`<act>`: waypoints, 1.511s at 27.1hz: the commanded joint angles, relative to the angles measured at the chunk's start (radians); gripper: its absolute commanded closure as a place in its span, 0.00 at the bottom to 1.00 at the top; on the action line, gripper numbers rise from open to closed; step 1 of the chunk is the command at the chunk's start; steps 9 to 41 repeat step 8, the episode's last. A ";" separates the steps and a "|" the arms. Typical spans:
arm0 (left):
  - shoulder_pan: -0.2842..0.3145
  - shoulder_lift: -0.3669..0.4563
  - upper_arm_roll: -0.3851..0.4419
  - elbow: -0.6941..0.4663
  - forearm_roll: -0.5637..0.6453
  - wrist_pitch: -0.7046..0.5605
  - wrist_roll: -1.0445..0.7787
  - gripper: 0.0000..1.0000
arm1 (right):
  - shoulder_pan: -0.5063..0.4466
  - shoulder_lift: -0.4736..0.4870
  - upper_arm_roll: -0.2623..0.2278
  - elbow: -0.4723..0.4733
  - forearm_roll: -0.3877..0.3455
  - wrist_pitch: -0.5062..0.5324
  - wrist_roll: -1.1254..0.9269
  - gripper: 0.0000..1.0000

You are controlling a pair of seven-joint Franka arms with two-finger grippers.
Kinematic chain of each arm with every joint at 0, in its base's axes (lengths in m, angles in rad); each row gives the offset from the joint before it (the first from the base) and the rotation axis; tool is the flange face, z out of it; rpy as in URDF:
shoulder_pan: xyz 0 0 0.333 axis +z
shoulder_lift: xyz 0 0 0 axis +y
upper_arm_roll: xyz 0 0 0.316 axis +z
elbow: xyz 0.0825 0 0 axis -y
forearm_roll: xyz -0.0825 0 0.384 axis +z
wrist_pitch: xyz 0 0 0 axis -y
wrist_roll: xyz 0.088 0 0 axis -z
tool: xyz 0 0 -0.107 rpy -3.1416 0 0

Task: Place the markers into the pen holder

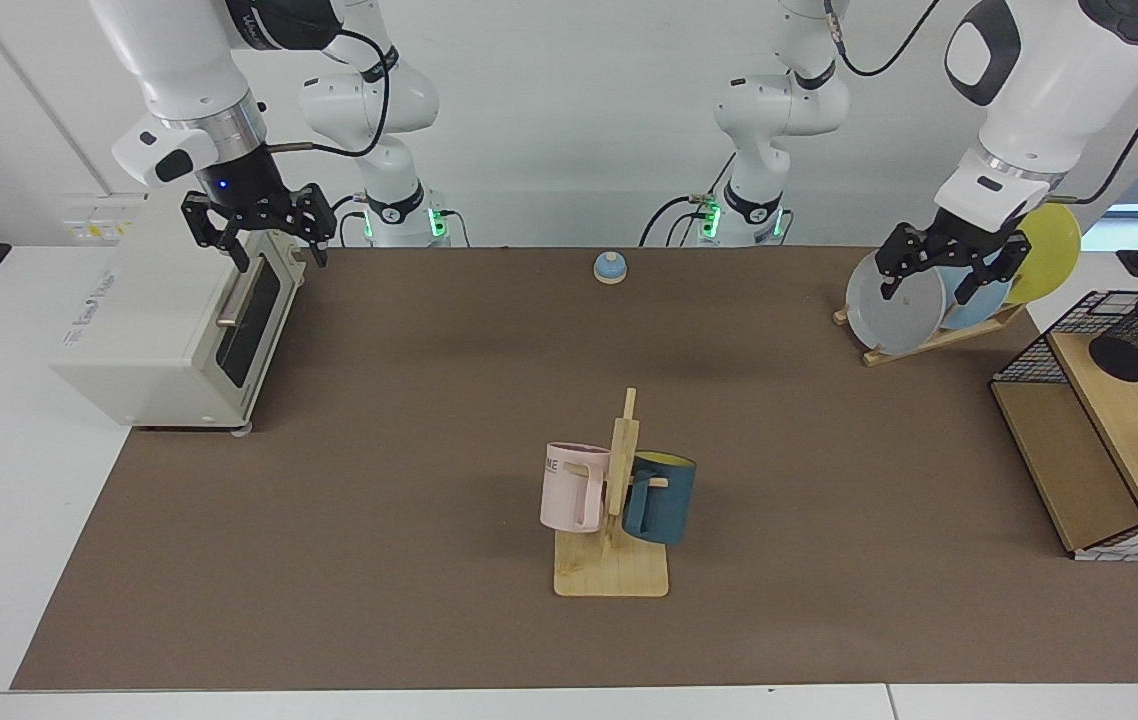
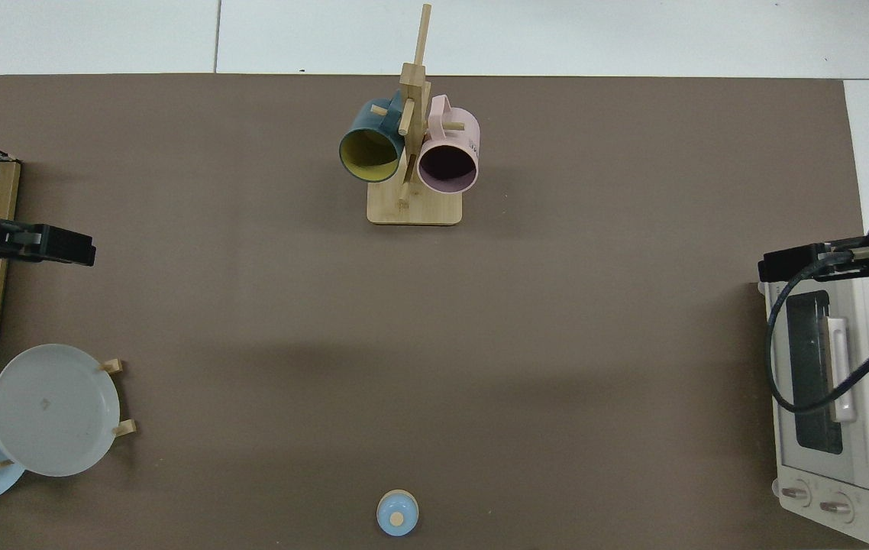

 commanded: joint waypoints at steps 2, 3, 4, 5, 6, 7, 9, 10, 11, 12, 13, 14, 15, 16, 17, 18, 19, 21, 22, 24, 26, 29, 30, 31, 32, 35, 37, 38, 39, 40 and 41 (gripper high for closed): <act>-0.017 0.031 0.014 0.044 0.001 -0.002 0.016 0.00 | -0.019 -0.004 0.011 0.004 0.002 -0.016 -0.014 0.00; -0.017 0.031 0.014 0.044 0.001 -0.002 0.017 0.00 | -0.019 -0.004 0.013 0.004 0.002 -0.016 -0.014 0.00; -0.017 0.029 0.014 0.041 0.001 -0.001 0.019 0.00 | -0.019 -0.004 0.011 0.004 0.002 -0.016 -0.014 0.00; -0.017 0.029 0.014 0.041 0.001 -0.001 0.023 0.00 | -0.019 -0.004 0.013 0.004 0.002 -0.015 -0.014 0.00; -0.017 0.029 0.013 0.041 0.001 0.001 0.029 0.00 | -0.019 -0.004 0.013 0.004 0.002 -0.016 -0.014 0.00; -0.017 0.029 0.013 0.041 0.001 0.001 0.031 0.00 | -0.019 -0.004 0.011 0.004 0.002 -0.016 -0.014 0.00; -0.017 0.029 0.013 0.039 0.001 0.001 0.033 0.00 | -0.019 -0.004 0.011 0.004 0.002 -0.016 -0.014 0.00; -0.017 0.029 0.013 0.039 0.001 0.001 0.033 0.00 | -0.019 -0.004 0.011 0.004 0.002 -0.016 -0.014 0.00; -0.017 0.029 0.013 0.039 0.001 0.001 0.033 0.00 | -0.019 -0.004 0.011 0.004 0.002 -0.016 -0.014 0.00; -0.017 0.029 0.013 0.039 0.001 0.001 0.033 0.00 | -0.019 -0.004 0.011 0.004 0.002 -0.016 -0.014 0.00; -0.017 0.029 0.013 0.039 0.001 0.001 0.033 0.00 | -0.019 -0.004 0.011 0.004 0.002 -0.016 -0.014 0.00; -0.017 0.029 0.013 0.039 0.001 0.001 0.033 0.00 | -0.019 -0.004 0.011 0.004 0.002 -0.016 -0.014 0.00; -0.017 0.029 0.013 0.039 0.001 0.001 0.033 0.00 | -0.019 -0.004 0.011 0.004 0.002 -0.016 -0.014 0.00; -0.017 0.029 0.013 0.039 0.001 0.001 0.033 0.00 | -0.019 -0.004 0.011 0.004 0.002 -0.016 -0.014 0.00; -0.017 0.029 0.013 0.039 0.001 0.001 0.033 0.00 | -0.019 -0.004 0.011 0.004 0.002 -0.016 -0.014 0.00; -0.017 0.029 0.013 0.039 0.001 0.001 0.033 0.00 | -0.019 -0.004 0.011 0.004 0.002 -0.016 -0.014 0.00; -0.017 0.029 0.013 0.039 0.001 0.001 0.033 0.00 | -0.019 -0.004 0.011 0.004 0.002 -0.016 -0.014 0.00; -0.017 0.029 0.013 0.039 0.001 0.001 0.033 0.00 | -0.019 -0.004 0.011 0.004 0.002 -0.016 -0.014 0.00; -0.017 0.029 0.013 0.039 0.001 0.001 0.033 0.00 | -0.019 -0.004 0.011 0.004 0.002 -0.016 -0.014 0.00; -0.017 0.029 0.013 0.039 0.001 0.001 0.033 0.00 | -0.019 -0.004 0.011 0.004 0.002 -0.016 -0.014 0.00; -0.017 0.029 0.013 0.039 0.001 0.001 0.033 0.00 | -0.019 -0.004 0.011 0.004 0.002 -0.016 -0.014 0.00; -0.017 0.029 0.013 0.039 0.001 0.001 0.033 0.00 | -0.019 -0.004 0.011 0.004 0.002 -0.016 -0.014 0.00; -0.017 0.029 0.013 0.039 0.001 0.001 0.033 0.00 | -0.019 -0.004 0.011 0.004 0.002 -0.016 -0.014 0.00; -0.017 0.029 0.013 0.039 0.001 0.001 0.033 0.00 | -0.019 -0.004 0.011 0.004 0.002 -0.016 -0.014 0.00; -0.017 0.029 0.013 0.039 0.001 0.001 0.033 0.00 | -0.019 -0.004 0.011 0.004 0.002 -0.016 -0.014 0.00; -0.017 0.029 0.013 0.039 0.001 0.001 0.033 0.00 | -0.019 -0.004 0.011 0.004 0.002 -0.016 -0.014 0.00; -0.017 0.029 0.013 0.039 0.001 0.001 0.033 0.00 | -0.019 -0.004 0.011 0.004 0.002 -0.016 -0.014 0.00; -0.017 0.029 0.013 0.039 0.001 0.001 0.033 0.00 | -0.019 -0.004 0.011 0.004 0.002 -0.016 -0.014 0.00; -0.017 0.029 0.013 0.039 0.001 0.001 0.033 0.00 | -0.019 -0.004 0.011 0.004 0.002 -0.016 -0.014 0.00; -0.017 0.029 0.013 0.039 0.001 0.001 0.033 0.00 | -0.019 -0.004 0.011 0.004 0.002 -0.016 -0.014 0.00; -0.017 0.029 0.013 0.039 0.001 0.001 0.033 0.00 | -0.019 -0.004 0.011 0.004 0.002 -0.016 -0.014 0.00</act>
